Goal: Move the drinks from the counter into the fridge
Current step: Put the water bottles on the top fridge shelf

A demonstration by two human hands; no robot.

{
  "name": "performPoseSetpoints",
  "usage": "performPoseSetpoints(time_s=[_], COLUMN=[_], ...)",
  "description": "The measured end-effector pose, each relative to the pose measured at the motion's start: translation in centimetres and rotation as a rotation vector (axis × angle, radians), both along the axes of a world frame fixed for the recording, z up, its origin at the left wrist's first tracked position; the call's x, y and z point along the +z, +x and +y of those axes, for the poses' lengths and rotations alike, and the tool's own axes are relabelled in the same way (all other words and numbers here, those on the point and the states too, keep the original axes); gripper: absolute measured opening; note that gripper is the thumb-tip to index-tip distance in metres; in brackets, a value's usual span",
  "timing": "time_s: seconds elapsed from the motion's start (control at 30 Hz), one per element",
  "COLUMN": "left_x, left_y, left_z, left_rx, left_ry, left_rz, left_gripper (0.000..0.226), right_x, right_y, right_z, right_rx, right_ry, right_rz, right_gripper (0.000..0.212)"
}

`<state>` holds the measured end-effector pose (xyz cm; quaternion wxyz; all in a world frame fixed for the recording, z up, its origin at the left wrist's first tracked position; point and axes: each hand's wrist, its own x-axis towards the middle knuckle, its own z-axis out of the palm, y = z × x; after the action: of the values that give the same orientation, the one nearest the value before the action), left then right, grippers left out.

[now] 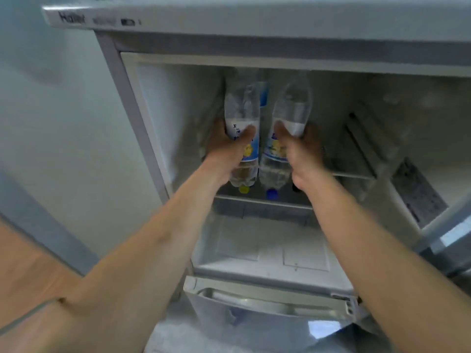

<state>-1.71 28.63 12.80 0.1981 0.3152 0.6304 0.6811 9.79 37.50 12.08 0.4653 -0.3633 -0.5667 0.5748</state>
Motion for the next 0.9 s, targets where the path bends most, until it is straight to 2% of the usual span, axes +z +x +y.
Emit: performPoseSetpoints(time_s=[0.1, 0.27, 0.4, 0.6, 0.77, 0.83, 0.9], left_x=[0.8, 0.4, 0.1, 0.1, -0.4, -0.8, -2.0], left_y=[-2.0, -4.6, -6.3, -6.6, -6.1, -5.8, -5.2], left_z=[2.7, 5.9, 7.4, 8.4, 8.2, 8.1, 7.7], left_rx=[0.018, 0.146, 0.151, 0.188, 0.181, 0.181, 0.229], left_ry=[0.055, 0.059, 0.025, 0.094, 0.139, 0.036, -0.168], left_rz=[0.114, 0.144, 0.159, 0.134, 0.210, 0.247, 0.287], left_gripper=[0.042, 0.063, 0.063, 0.063, 0.056, 0.055, 0.065], right_x=[0.9, 0.9, 0.0, -0.2, 0.0, -0.3, -1.0], right_y=[-2.2, -5.8, -7.5, -9.5, -9.5, -9.0, -8.4], right_z=[2.2, 4.0, 4.9, 6.1, 6.9, 7.2, 7.4], right_rx=[-0.031, -0.036, -0.049, -0.026, 0.059, 0.080, 0.097], right_ry=[0.026, 0.136, 0.222, 0.217, 0.185, 0.201, 0.231], right_rz=[-0.047, -0.056, -0.065, -0.021, -0.060, -0.087, -0.172], right_gripper=[0.051, 0.048, 0.050, 0.047, 0.066, 0.069, 0.068])
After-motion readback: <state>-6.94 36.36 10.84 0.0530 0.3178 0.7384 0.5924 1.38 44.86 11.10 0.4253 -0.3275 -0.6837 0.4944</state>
